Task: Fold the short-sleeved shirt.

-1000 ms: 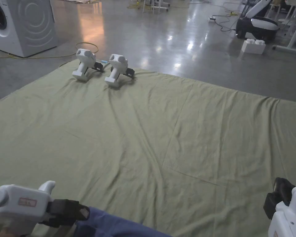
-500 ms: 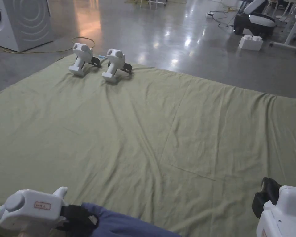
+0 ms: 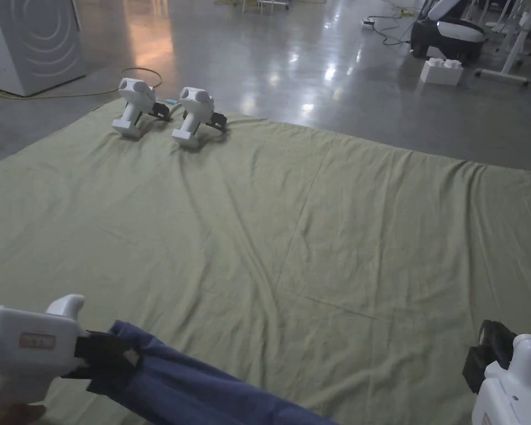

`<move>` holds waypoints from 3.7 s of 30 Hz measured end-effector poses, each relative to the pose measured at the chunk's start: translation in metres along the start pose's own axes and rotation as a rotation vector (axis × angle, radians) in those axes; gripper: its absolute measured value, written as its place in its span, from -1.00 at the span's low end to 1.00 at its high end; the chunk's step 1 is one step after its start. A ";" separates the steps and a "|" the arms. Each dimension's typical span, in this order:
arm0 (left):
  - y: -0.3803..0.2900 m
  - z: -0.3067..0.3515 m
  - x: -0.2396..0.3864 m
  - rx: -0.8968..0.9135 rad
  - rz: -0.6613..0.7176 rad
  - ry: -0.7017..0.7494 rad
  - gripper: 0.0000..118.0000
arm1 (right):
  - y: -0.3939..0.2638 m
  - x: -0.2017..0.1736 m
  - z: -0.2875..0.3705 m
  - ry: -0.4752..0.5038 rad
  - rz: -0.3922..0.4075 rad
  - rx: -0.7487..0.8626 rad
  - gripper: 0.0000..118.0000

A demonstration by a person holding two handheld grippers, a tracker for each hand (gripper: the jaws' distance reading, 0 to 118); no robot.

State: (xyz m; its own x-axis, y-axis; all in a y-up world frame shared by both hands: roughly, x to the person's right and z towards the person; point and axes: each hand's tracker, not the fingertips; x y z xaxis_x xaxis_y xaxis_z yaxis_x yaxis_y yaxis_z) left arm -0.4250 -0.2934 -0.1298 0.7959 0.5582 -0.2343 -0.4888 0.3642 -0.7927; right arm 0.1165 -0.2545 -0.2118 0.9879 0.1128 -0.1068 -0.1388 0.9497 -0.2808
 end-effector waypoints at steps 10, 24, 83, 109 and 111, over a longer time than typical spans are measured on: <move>-0.002 0.010 0.047 -0.002 -0.154 0.212 -0.77 | -0.005 0.004 -0.004 0.013 -0.016 -0.008 -0.88; -0.070 -0.141 0.151 -0.285 -0.314 0.126 -0.77 | -0.015 0.011 -0.002 0.012 -0.022 -0.033 -0.88; -0.033 -0.088 0.050 -0.086 -0.180 -0.007 0.30 | -0.027 0.018 -0.003 0.037 -0.074 -0.106 -0.88; -0.082 -0.143 0.026 -0.191 0.169 -0.401 -0.50 | -0.028 0.019 0.003 0.044 -0.115 -0.127 -0.88; -0.082 -0.131 0.040 -0.175 0.164 -0.384 -0.56 | -0.028 0.021 0.003 0.042 -0.118 -0.130 -0.88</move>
State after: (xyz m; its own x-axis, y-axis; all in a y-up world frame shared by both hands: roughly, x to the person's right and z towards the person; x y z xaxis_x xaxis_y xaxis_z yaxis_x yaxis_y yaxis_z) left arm -0.3067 -0.3987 -0.1481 0.5068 0.8460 -0.1654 -0.5034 0.1347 -0.8535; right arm 0.1413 -0.2779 -0.2034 0.9944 -0.0116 -0.1049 -0.0331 0.9097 -0.4140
